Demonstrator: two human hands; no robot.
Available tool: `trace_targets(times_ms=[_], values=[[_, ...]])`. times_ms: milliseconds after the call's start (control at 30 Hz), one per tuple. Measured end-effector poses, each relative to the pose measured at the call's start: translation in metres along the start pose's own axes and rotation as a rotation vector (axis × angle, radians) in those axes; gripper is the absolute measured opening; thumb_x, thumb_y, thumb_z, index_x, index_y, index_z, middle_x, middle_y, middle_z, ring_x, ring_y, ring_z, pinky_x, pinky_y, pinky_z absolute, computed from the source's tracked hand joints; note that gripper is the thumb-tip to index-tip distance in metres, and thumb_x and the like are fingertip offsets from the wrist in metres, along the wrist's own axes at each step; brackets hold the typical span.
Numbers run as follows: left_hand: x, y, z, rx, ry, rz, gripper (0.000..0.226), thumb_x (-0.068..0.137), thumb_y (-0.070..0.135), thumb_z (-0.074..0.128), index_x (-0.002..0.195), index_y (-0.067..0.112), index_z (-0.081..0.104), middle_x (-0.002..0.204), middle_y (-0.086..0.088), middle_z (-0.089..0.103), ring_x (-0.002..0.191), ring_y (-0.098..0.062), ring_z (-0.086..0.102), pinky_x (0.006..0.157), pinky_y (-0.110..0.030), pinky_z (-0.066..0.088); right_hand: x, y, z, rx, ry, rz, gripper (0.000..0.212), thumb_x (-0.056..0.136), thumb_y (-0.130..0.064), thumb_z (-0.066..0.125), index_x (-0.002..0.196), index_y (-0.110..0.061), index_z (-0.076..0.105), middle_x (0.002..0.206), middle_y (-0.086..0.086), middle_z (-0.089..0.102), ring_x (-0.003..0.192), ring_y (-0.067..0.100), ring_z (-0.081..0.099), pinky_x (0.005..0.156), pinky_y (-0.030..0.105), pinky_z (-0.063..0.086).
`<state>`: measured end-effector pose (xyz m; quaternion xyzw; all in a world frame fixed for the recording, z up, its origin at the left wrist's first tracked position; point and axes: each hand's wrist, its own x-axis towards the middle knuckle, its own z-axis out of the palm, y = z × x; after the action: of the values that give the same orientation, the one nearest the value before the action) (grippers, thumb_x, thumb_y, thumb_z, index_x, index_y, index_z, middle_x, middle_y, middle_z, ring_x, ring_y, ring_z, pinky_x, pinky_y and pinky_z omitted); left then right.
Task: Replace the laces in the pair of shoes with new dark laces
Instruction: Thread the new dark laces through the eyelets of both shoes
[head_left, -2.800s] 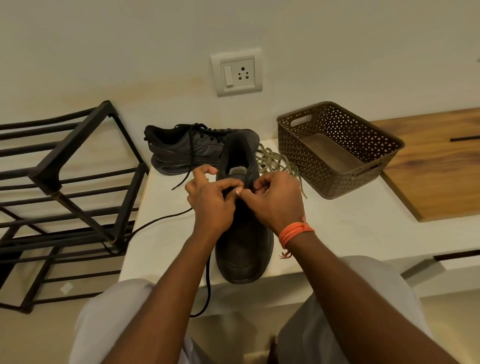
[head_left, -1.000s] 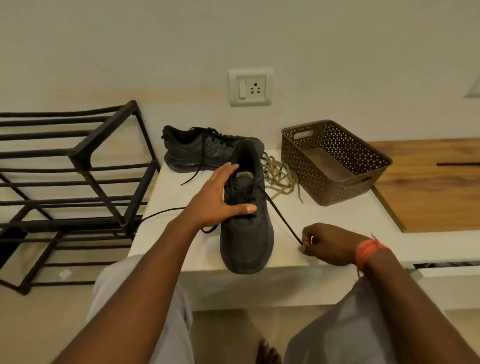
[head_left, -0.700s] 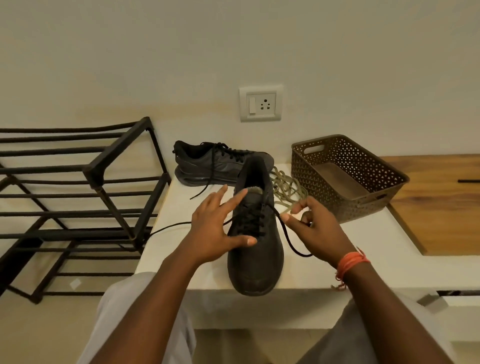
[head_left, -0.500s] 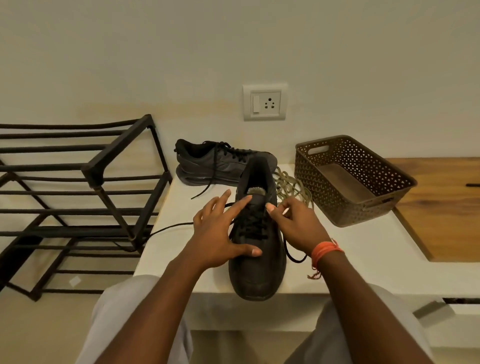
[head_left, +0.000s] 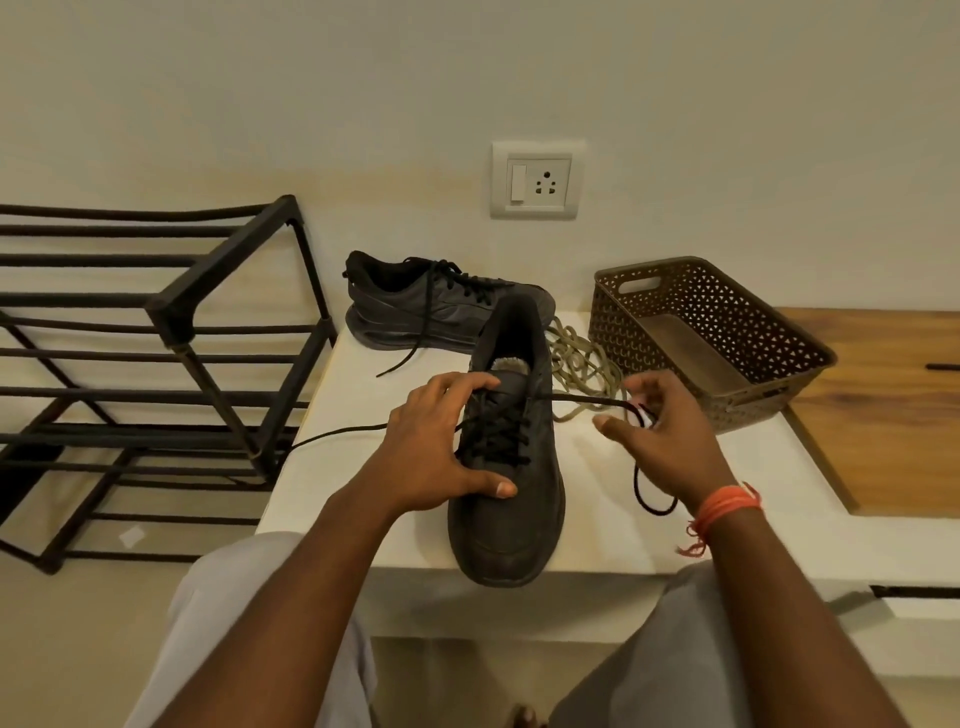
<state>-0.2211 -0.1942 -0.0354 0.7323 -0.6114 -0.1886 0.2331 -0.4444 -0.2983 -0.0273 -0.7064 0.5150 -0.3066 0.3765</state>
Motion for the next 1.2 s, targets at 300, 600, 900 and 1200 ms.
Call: trace_targets(times_ms=[300,600,900,1200], values=[[-0.001,-0.001,0.002,-0.028,0.006,0.002,0.105,0.056,0.058,0.084,0.141,0.048,0.023,0.153,0.012,0.026,0.139,-0.019,0.026,0.112,-0.048,0.023,0.005,-0.021,0.054,-0.050,-0.086,-0.173,0.017,0.095,-0.035,0.057,0.098,-0.018,0.055,0.089,-0.003,0.057,0.081,0.010,0.055,0.067,0.023,0.042],[0.001,0.001,0.005,-0.034,0.061,-0.022,0.099,0.056,0.062,0.082,0.139,0.048,0.029,0.151,0.011,0.032,0.135,-0.018,0.035,0.108,-0.045,0.033,0.017,0.005,0.007,-0.123,0.167,0.095,0.016,0.093,-0.026,0.061,0.082,-0.015,0.062,0.086,0.006,0.067,0.087,0.027,0.063,0.079,0.035,0.048],[0.002,-0.003,0.003,-0.163,0.083,-0.018,0.106,0.065,0.057,0.079,0.145,0.057,0.009,0.152,0.004,0.033,0.136,-0.021,0.036,0.108,-0.049,0.037,0.002,-0.013,0.035,-0.147,0.057,-0.200,0.019,0.092,-0.025,0.063,0.108,-0.016,0.059,0.104,-0.001,0.055,0.094,0.011,0.052,0.070,0.016,0.039],[0.007,-0.005,0.006,-0.047,0.119,-0.025,0.101,0.064,0.058,0.080,0.142,0.056,0.017,0.147,0.006,0.040,0.129,-0.020,0.043,0.099,-0.044,0.043,0.011,-0.015,0.033,-0.236,0.148,-0.163,0.018,0.096,-0.024,0.055,0.103,-0.018,0.071,0.096,0.000,0.069,0.086,0.016,0.061,0.077,0.036,0.052]])
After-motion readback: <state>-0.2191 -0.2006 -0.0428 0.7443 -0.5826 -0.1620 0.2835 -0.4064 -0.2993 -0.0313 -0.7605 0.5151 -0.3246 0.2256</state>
